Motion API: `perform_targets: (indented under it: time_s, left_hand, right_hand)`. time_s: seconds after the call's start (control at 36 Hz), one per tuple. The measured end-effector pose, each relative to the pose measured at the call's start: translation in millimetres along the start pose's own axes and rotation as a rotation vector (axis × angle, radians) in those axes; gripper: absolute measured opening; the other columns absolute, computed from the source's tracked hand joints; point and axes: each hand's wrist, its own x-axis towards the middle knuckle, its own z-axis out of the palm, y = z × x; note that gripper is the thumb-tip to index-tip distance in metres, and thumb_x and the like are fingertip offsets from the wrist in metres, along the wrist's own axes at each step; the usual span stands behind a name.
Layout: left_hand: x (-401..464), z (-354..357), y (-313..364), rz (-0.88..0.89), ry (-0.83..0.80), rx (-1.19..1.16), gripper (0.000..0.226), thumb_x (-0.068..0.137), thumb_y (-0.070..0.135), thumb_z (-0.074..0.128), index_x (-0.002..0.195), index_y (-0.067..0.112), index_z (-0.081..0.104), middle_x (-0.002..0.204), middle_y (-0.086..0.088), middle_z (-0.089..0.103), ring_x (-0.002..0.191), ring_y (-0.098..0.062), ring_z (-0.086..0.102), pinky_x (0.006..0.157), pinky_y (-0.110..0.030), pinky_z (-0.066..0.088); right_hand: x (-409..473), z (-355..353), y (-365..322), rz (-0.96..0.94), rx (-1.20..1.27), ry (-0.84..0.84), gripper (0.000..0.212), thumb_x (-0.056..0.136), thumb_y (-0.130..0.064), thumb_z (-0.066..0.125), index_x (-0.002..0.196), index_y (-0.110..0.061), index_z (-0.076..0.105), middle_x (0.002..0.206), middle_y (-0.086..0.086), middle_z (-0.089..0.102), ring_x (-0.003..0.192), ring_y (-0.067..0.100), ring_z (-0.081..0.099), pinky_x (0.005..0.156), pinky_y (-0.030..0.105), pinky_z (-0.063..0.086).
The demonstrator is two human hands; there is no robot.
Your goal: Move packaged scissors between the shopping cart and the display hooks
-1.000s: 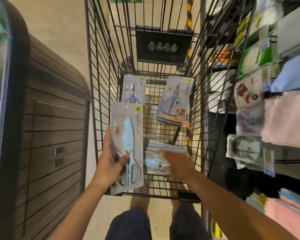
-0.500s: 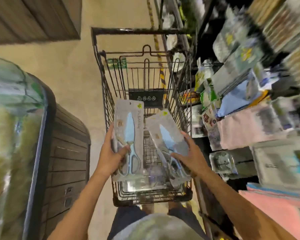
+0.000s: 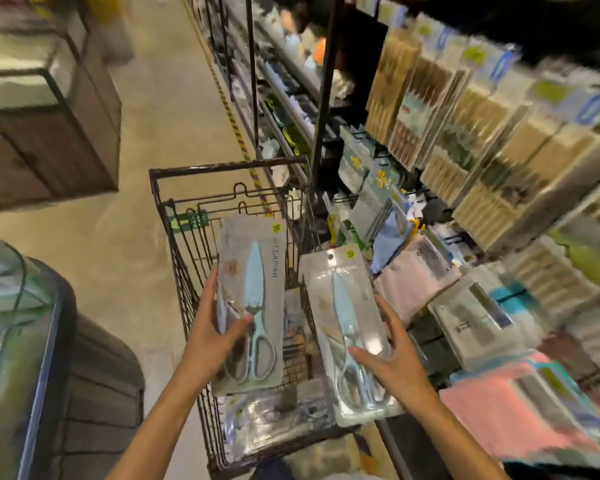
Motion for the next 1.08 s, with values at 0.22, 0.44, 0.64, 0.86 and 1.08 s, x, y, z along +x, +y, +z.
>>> perform_targets:
  time_s: [0.22, 0.44, 0.64, 0.86, 1.08]
  left_hand:
    - [-55, 39, 35, 0.091, -0.081, 0.040, 0.095, 0.083, 0.033, 0.077, 0.150, 0.059, 0.014, 0.159, 0.013, 0.035, 0.138, -0.017, 0.048, 0.102, -0.037, 0.052]
    - [-126, 83, 69, 0.157, -0.245, 0.074, 0.097, 0.086, 0.017, 0.074, 0.153, 0.053, 0.015, 0.120, 0.043, 0.054, 0.112, 0.005, 0.060, 0.099, -0.039, 0.051]
    - [-173, 125, 88, 0.227, -0.451, 0.080, 0.093, 0.081, 0.045, 0.079, 0.148, 0.062, 0.017, 0.157, 0.006, 0.041, 0.138, -0.025, 0.048, 0.103, -0.058, 0.048]
    - [-209, 170, 107, 0.337, -0.673, 0.051, 0.095, 0.080, 0.044, 0.080, 0.149, 0.061, 0.017, 0.155, 0.039, 0.020, 0.148, -0.001, 0.024, 0.119, -0.047, 0.030]
    - [-251, 202, 131, 0.424, -0.903, 0.007, 0.092, 0.086, 0.031, 0.074, 0.153, 0.054, 0.016, 0.158, 0.035, 0.020, 0.147, 0.003, 0.024, 0.119, -0.035, 0.027]
  right_hand:
    - [-85, -41, -15, -0.077, 0.045, 0.190, 0.086, 0.083, -0.015, 0.082, 0.149, -0.041, 0.035, 0.148, -0.030, 0.039, 0.122, -0.023, 0.044, 0.088, -0.002, 0.041]
    - [-193, -79, -12, -0.084, 0.056, 0.398, 0.084, 0.084, -0.010, 0.081, 0.150, -0.031, 0.033, 0.139, -0.036, 0.036, 0.116, -0.033, 0.038, 0.086, -0.006, 0.036]
    - [-286, -104, 3, -0.051, 0.023, 0.593, 0.090, 0.079, -0.030, 0.085, 0.147, -0.055, 0.031, 0.152, -0.029, 0.037, 0.138, -0.003, 0.041, 0.107, 0.027, 0.046]
    - [-387, -102, -1, -0.007, 0.025, 0.842, 0.088, 0.080, -0.031, 0.083, 0.147, -0.055, 0.031, 0.152, -0.015, 0.044, 0.132, 0.003, 0.051, 0.104, 0.035, 0.053]
    - [-479, -85, -21, 0.024, -0.044, 1.101, 0.087, 0.082, -0.029, 0.082, 0.149, -0.052, 0.031, 0.153, -0.028, 0.037, 0.137, -0.005, 0.043, 0.106, 0.026, 0.048]
